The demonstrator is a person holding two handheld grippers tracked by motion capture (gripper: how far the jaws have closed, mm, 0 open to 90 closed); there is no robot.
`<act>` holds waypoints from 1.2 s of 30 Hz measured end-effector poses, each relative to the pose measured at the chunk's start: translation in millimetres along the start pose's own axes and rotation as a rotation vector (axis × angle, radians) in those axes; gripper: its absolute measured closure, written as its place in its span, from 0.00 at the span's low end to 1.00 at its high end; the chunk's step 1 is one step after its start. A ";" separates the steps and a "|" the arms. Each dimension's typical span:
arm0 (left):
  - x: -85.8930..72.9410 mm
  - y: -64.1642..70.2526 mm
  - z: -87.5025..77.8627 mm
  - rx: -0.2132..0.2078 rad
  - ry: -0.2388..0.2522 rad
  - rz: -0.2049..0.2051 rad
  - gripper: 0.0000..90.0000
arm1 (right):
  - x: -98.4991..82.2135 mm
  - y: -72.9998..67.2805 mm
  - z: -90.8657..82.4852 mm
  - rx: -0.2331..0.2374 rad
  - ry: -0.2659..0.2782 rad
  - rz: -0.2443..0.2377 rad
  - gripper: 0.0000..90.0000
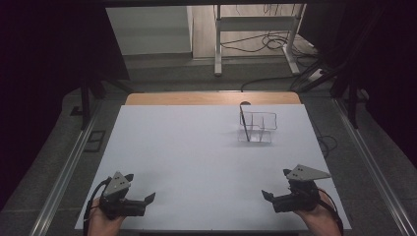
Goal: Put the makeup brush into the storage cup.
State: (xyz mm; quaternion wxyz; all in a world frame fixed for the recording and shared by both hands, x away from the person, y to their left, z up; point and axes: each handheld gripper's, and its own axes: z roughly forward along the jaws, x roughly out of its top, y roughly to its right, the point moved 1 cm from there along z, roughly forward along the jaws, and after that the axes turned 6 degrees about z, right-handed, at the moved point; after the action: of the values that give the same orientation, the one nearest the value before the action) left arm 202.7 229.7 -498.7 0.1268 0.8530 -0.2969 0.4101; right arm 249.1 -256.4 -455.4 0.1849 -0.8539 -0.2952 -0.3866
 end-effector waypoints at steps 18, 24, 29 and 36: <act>0.0 -0.4 -0.5 0.002 0.002 -0.002 0.02 | -14.9 11.9 -14.5 -0.040 0.009 0.036 0.00; 0.2 0.0 -0.3 0.002 0.002 -0.001 0.02 | -21.6 17.5 -19.9 -0.055 0.013 0.055 0.00; 0.0 -0.3 -0.4 0.001 0.003 -0.003 0.02 | -27.1 22.8 -23.5 -0.064 0.017 0.071 0.00; 0.0 -0.1 -0.2 0.001 0.000 -0.002 0.02 | -37.4 29.3 -26.5 -0.080 0.013 0.086 0.00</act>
State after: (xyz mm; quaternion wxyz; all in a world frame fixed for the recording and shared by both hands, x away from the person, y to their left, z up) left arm 202.6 229.9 -498.6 0.1268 0.8532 -0.2958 0.4104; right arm 233.8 -306.5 -470.0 0.1689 -0.8699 -0.2413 -0.3956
